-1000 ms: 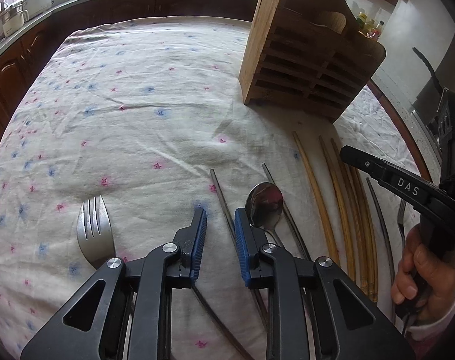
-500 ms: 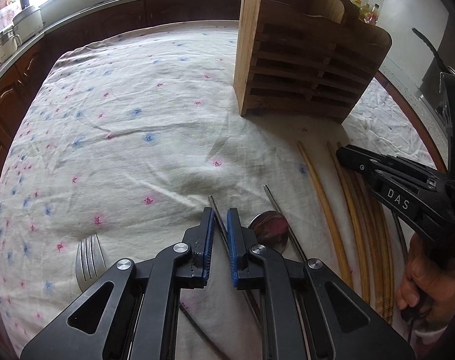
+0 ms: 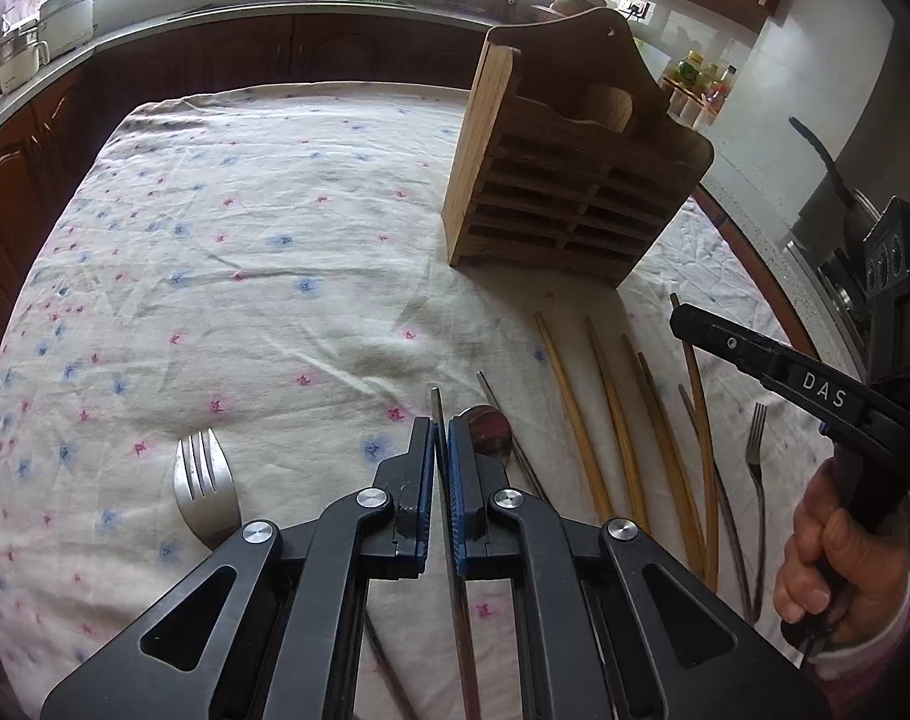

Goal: Organize utensils
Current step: 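Lift both chopsticks and lower them into the wooden holder with both tools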

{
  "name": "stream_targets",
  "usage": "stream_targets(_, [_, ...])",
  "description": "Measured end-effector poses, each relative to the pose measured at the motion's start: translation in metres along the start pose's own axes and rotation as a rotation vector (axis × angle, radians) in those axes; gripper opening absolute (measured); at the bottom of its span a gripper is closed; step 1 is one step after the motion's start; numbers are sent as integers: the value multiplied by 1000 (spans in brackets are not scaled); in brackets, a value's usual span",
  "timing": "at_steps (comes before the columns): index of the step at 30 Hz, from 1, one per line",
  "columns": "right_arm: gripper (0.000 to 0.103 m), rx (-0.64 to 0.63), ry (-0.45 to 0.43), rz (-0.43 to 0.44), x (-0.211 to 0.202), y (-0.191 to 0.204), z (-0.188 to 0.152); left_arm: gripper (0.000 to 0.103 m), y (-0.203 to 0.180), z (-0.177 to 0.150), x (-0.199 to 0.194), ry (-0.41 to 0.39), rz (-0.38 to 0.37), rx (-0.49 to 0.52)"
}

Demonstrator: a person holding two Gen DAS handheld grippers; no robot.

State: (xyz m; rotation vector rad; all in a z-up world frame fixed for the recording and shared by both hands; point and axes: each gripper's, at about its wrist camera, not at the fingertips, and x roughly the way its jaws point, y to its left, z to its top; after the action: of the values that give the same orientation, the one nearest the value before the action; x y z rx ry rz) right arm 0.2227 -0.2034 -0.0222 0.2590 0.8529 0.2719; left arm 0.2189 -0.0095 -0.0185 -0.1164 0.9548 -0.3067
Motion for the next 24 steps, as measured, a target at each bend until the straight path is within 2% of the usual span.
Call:
stream_targets(13, [5, -81, -175, 54, -94, 44, 5, 3, -5, -4, -125, -233, -106, -12])
stream_targets(18, [5, -102, -234, 62, -121, 53, 7, 3, -5, -8, -150, -281, -142, -16])
stream_targets(24, [5, -121, -281, 75, -139, 61, 13, 3, -7, -10, -164, -316, -168, -12])
